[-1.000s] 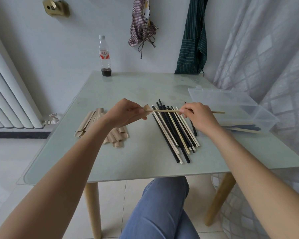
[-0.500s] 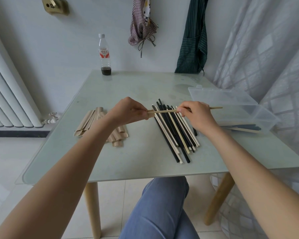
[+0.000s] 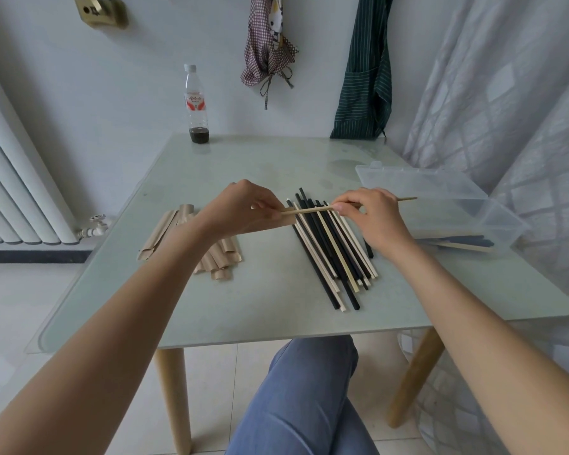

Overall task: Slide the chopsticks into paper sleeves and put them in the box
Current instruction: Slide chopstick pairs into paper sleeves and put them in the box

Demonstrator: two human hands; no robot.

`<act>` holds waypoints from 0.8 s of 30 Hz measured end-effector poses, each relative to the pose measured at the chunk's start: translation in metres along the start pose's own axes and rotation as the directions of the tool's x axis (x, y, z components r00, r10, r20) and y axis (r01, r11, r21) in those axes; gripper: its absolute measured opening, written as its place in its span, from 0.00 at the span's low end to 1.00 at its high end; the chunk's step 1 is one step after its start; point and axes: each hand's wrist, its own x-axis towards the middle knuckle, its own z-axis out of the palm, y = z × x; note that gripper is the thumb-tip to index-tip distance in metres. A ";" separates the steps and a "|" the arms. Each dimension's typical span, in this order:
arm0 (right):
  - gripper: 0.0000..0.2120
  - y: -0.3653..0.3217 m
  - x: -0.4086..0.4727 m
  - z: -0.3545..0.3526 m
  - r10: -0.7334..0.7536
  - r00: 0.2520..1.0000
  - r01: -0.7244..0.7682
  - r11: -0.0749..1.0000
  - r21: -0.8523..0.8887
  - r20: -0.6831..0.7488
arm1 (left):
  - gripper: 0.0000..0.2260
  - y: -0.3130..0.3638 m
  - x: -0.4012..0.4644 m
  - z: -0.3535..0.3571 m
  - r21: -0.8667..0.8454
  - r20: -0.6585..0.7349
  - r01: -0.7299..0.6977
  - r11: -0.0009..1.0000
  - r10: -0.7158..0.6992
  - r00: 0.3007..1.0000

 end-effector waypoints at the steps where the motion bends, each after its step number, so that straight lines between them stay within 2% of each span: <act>1: 0.09 -0.001 0.000 0.000 0.003 1.000 -0.003 1.000 -0.001 0.024 | 0.06 0.003 0.000 0.000 0.006 0.009 -0.013 1.000 0.013 1.000; 4: 0.11 -0.006 0.001 -0.001 0.044 0.996 -0.046 0.999 0.023 0.083 | 0.06 0.009 0.001 0.001 0.035 0.010 -0.031 0.999 0.031 0.999; 11: 0.13 -0.015 0.003 0.006 0.060 0.993 -0.062 0.998 0.016 0.100 | 0.07 0.021 0.005 0.010 0.036 -0.009 0.005 0.999 -0.004 1.000; 16: 0.17 -0.004 0.002 -0.001 0.069 0.994 -0.062 0.995 -0.083 0.081 | 0.07 0.019 0.005 0.011 0.035 -0.021 0.032 0.999 -0.031 0.999; 21: 0.11 0.000 -0.003 -0.006 0.096 0.987 -0.099 0.995 0.019 0.126 | 0.07 0.022 0.006 0.014 0.057 -0.005 0.021 0.998 -0.021 1.000; 24: 0.09 -0.002 -0.002 -0.006 0.065 0.994 -0.069 0.997 0.042 0.088 | 0.07 0.027 0.008 0.013 0.059 -0.012 0.016 0.998 -0.016 1.000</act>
